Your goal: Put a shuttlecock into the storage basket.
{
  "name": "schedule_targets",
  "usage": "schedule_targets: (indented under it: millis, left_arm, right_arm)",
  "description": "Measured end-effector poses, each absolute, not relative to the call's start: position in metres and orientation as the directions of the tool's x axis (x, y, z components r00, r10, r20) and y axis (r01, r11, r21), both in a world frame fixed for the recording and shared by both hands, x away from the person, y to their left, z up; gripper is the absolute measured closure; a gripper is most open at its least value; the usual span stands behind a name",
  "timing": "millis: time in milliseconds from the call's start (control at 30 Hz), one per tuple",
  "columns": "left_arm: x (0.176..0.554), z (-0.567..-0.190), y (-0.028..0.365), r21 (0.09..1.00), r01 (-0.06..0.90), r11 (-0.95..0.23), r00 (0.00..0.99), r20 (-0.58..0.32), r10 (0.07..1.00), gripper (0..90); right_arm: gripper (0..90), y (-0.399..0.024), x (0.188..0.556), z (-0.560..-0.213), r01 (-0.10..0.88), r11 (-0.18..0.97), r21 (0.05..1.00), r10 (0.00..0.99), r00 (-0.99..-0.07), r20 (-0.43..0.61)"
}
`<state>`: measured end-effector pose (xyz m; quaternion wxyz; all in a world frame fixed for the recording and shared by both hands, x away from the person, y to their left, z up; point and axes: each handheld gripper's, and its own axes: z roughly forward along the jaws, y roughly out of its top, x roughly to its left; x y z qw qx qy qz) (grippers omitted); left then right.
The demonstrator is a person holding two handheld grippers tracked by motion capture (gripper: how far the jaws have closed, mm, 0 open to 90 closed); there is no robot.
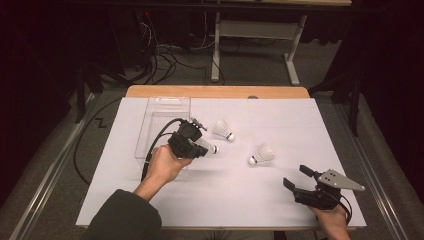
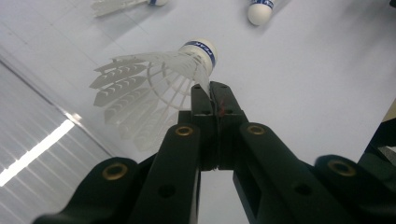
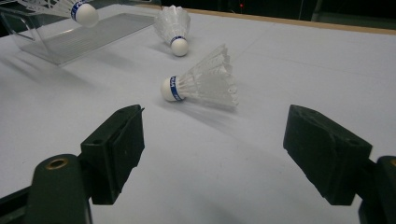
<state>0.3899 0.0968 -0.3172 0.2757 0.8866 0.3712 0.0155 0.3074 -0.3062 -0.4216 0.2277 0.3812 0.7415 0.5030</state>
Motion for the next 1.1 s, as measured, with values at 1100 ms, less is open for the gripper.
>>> schedule_targets:
  millis: [1100]
  left_arm:
    - [0.4,-0.305,0.147,0.529,0.706,-0.471,0.623,-0.148,0.768,89.7]
  right_arm:
    - [20.8,-0.306,0.307,-0.422,0.336,0.202,0.92,0.793,-0.607,0.047]
